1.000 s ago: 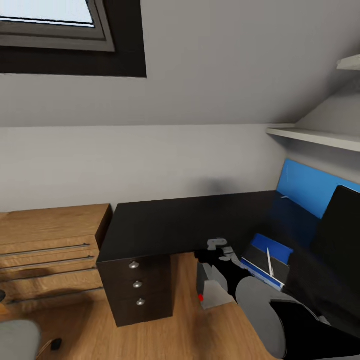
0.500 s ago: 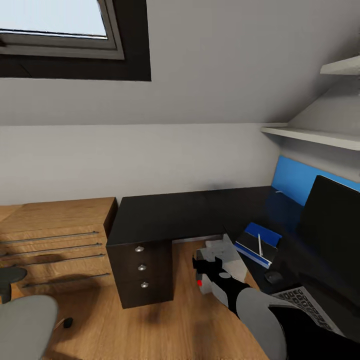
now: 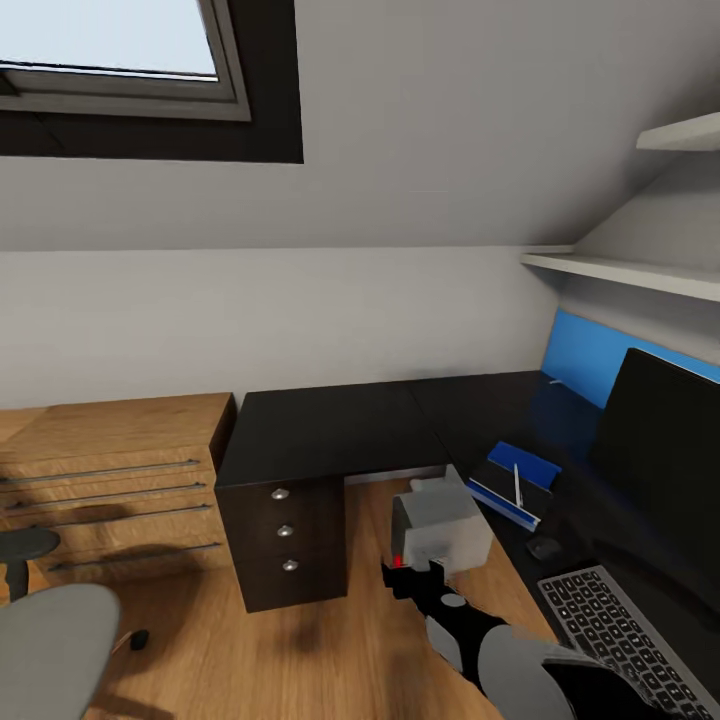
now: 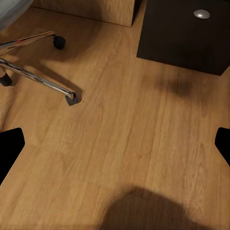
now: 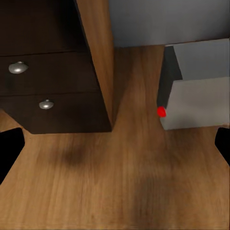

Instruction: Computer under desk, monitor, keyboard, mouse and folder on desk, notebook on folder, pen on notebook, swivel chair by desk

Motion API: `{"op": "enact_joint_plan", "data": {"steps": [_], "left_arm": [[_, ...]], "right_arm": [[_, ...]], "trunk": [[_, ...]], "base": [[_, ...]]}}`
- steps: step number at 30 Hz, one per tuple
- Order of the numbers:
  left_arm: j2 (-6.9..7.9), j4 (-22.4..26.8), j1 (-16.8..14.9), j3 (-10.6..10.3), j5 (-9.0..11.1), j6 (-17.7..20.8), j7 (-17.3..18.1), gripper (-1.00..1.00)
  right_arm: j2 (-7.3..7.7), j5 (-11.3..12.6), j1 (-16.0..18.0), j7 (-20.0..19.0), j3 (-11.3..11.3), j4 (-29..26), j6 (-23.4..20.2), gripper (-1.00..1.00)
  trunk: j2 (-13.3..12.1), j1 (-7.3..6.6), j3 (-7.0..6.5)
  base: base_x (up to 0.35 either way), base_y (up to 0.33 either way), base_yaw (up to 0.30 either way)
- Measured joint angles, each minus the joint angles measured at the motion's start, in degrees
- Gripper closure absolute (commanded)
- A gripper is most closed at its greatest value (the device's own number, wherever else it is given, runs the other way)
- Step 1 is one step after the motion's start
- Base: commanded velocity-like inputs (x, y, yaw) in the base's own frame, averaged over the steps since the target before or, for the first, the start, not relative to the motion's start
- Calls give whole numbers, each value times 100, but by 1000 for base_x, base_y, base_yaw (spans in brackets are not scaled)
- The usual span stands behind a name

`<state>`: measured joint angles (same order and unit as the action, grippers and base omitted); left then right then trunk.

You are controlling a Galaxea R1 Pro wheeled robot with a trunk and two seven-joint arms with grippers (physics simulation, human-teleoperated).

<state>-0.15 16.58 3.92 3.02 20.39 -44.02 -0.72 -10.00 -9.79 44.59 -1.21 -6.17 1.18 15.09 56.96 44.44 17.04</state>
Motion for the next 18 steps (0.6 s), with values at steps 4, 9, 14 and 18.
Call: {"op": "enact_joint_plan", "data": {"steps": [4, 9, 14, 18], "left_arm": [[-2, 4, 0, 0, 0, -10, 0, -100], [0, 2, 0, 2, 6, -23, 0, -100], [2, 1, 0, 8, 20, -24, -3, -100], [5, -7, 0, 10, 31, -18, -6, -100]], "right_arm": [[0, -163, -639, 5, -12, -3, 5, -100], [0, -186, -1172, 22, -10, -6, 167, -100], [25, -189, -1557, 34, -12, -7, 605, -100], [151, -186, -1875, 39, -13, -7, 993, -100]], "trunk": [[0, 0, 1], [0, 0, -2], [0, 0, -25], [1, 0, -52]], "base": [[-1, 0, 0], [0, 0, 7], [0, 0, 79], [0, 0, 144]]}}
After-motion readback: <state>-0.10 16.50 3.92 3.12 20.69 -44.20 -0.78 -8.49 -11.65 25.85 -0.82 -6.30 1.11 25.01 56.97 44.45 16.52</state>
